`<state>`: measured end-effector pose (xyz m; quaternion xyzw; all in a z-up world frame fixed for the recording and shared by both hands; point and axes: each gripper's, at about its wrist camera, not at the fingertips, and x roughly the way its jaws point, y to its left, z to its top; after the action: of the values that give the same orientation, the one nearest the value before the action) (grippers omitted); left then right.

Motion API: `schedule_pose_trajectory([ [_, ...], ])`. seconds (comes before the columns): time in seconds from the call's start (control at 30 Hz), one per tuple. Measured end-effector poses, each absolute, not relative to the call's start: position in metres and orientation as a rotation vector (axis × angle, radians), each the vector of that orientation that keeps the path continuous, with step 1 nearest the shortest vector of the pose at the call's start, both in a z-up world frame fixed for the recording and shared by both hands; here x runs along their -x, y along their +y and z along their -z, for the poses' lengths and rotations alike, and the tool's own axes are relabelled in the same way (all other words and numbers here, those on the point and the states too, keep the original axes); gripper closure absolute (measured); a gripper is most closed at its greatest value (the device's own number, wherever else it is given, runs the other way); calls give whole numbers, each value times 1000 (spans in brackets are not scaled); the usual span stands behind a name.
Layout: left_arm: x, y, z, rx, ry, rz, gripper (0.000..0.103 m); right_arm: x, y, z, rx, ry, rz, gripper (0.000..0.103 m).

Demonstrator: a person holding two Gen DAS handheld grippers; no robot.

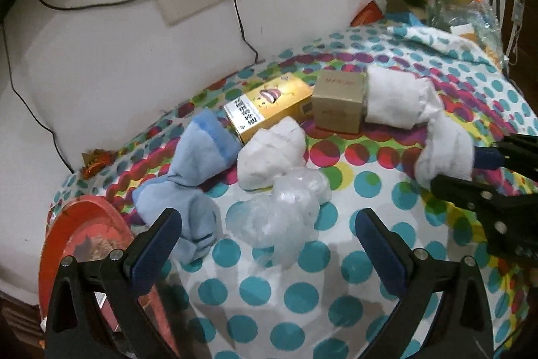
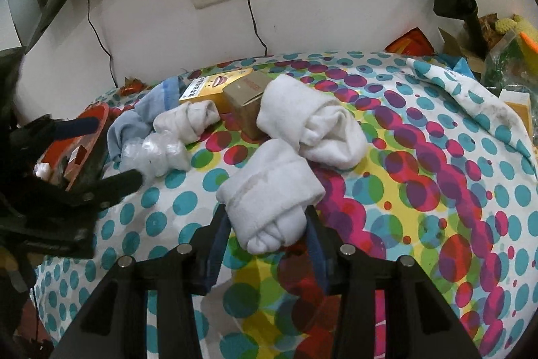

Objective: Organize objects
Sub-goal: 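Grasp the rolled white sock with the right gripper while the left gripper grasps another clear bag, then carry the clear plastic bag onto the red tray and open the left gripper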

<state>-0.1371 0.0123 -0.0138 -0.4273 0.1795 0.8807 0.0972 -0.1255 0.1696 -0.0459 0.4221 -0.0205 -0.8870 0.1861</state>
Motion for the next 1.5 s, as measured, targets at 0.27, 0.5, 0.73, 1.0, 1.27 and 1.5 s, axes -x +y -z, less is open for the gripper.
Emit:
schedule_pose_trajectory([
  [0.27, 147, 15, 31, 1322, 515, -2592, 13, 124, 166, 47, -1163, -49, 2510, 59],
  [0.5, 154, 12, 39, 1393, 350, -2569, 63, 126, 164, 47, -1175, -54, 2501, 59],
  [0.73, 148, 5, 36, 1399, 261, -2585, 69, 129, 162, 51, -1206, -48, 2492, 60],
  [1.0, 128, -5, 23, 1382, 233, -2620, 69, 129, 164, 49, -1205, -47, 2495, 61],
  [1.27, 102, -24, 1, 1362, 192, -2659, 69, 128, 158, 49, -1212, 12, 2517, 62],
  [1.5, 78, -56, -27, 1331, 184, -2754, 69, 128, 158, 50, -1214, 21, 2521, 62],
])
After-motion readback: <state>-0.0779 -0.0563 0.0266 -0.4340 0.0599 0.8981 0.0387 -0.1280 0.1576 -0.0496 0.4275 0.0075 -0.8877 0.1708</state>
